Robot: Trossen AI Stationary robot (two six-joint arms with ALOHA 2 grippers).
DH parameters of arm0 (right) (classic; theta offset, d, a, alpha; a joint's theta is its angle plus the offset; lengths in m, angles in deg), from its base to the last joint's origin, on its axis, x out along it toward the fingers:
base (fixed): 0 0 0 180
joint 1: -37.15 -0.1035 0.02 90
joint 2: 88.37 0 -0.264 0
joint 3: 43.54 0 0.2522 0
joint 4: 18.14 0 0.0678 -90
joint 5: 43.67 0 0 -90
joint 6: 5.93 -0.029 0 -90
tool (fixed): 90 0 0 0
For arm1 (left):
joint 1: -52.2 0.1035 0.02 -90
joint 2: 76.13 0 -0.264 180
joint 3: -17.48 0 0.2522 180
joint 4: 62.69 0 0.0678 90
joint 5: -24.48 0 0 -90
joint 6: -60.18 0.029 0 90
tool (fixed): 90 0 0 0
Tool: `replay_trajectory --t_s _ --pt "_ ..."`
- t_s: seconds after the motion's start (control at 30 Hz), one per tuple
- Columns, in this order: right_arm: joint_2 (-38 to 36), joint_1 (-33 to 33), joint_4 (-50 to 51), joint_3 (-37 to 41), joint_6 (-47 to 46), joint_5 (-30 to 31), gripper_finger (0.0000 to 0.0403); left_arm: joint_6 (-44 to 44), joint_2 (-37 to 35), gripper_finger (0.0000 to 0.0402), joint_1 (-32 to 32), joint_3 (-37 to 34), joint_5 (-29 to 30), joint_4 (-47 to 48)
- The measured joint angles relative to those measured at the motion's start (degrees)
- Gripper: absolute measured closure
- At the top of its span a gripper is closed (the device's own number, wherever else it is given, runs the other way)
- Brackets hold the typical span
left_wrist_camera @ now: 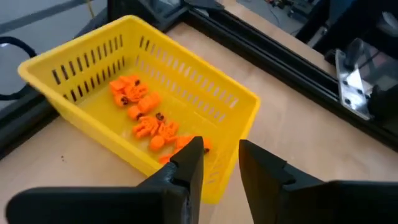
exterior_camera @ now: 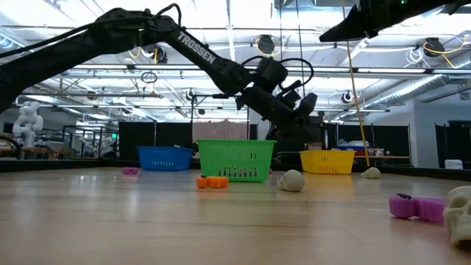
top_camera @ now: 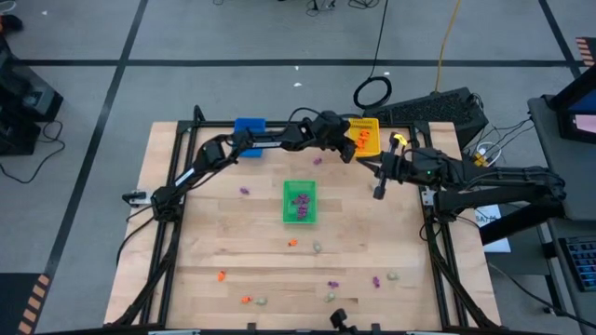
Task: Sort Halloween decoration
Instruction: Put the white skull toy into the blue bin
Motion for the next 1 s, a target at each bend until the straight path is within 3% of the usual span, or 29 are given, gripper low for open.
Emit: replay_trajectory --t_s 0.17,0.37,0.73,0.87,1.0 --pt "0.02 0.01 2.49 0.0 -1.33 0.01 0.0403 10.73 -5.48 0.0316 0.49 0.66 -2.33 7.25" --pt "0.02 0.02 3.21 0.0 -1.38 0.02 0.0403 26.83 -15.62 0.0384 2.6 0.7 -1.64 26.08" --pt "0.09 -0.02 4.45 0.0 -2.64 -0.16 0.0403 36.71 -26.64 0.0401 8.31 -0.87 1.77 54.93" --pt "0.96 -0.02 4.2 0.85 -2.91 -0.2 0.0403 36.84 -30.6 0.0401 5.84 -7.75 2.17 53.33" --pt "1.89 -0.02 1.1 3.64 -3.9 -0.27 0.0403 36.74 -36.46 0.0401 1.82 -19.15 2.92 46.99"
